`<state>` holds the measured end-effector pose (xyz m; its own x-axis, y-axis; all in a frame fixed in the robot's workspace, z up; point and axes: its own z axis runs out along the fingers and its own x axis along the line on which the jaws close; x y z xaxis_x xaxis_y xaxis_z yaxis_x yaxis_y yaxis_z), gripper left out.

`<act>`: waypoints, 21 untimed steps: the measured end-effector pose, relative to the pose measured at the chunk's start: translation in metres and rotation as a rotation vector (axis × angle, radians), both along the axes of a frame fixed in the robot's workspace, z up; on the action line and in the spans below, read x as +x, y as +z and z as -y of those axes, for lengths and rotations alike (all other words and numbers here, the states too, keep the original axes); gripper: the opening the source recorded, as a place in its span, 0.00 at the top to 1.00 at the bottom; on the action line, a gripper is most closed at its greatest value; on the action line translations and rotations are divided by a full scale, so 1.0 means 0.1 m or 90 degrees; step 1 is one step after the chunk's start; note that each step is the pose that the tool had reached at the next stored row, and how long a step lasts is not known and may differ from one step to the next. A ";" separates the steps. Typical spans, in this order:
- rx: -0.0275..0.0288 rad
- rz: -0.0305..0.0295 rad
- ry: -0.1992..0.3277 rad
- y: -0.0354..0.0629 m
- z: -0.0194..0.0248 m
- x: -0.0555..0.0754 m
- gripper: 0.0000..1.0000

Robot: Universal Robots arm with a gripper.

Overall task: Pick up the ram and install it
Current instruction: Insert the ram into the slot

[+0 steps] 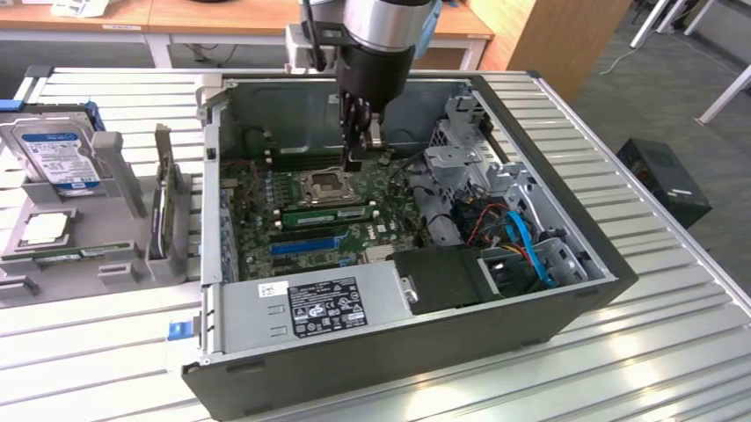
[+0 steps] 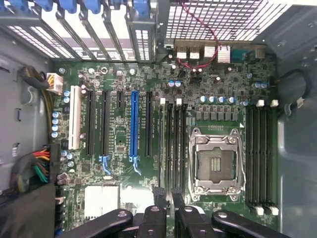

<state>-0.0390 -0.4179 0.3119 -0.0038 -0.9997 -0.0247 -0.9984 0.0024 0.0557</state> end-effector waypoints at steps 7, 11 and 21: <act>0.0000 0.0000 0.000 0.168 0.000 0.00 0.81; 0.0000 0.0000 0.000 0.255 0.000 0.00 0.81; 0.0000 0.0000 0.000 0.318 0.000 0.00 0.81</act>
